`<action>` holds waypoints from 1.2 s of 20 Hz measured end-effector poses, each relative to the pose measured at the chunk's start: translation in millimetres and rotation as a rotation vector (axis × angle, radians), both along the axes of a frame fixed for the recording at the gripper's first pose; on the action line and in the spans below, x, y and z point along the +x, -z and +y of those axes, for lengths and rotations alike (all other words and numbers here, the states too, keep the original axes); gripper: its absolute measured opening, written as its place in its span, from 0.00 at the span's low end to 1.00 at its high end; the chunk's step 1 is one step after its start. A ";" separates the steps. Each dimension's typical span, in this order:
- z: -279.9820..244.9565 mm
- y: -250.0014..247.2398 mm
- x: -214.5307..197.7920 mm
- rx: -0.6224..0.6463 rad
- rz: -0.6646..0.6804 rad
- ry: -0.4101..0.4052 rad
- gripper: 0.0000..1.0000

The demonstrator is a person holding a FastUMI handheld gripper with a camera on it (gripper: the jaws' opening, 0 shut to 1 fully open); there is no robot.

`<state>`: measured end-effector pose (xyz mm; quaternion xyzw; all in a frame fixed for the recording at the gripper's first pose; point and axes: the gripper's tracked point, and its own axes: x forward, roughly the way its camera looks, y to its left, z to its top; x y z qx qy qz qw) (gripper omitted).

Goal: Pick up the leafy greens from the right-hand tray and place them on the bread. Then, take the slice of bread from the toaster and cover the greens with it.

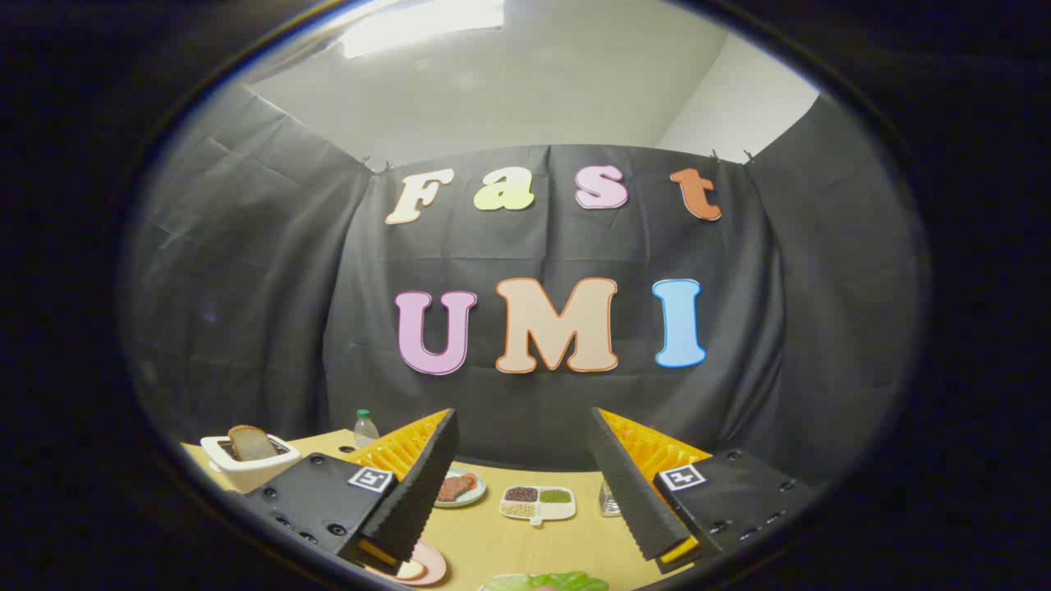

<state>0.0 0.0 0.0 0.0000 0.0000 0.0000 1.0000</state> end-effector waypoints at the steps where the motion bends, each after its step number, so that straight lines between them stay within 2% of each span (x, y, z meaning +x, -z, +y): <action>1: -2.2 -0.5 1.7 0.002 0.001 0.002 1.00; 20: -24.4 -2.1 23.1 0.009 0.002 -0.012 1.00; 24: -27.7 5.9 25.1 0.009 0.028 -0.040 1.00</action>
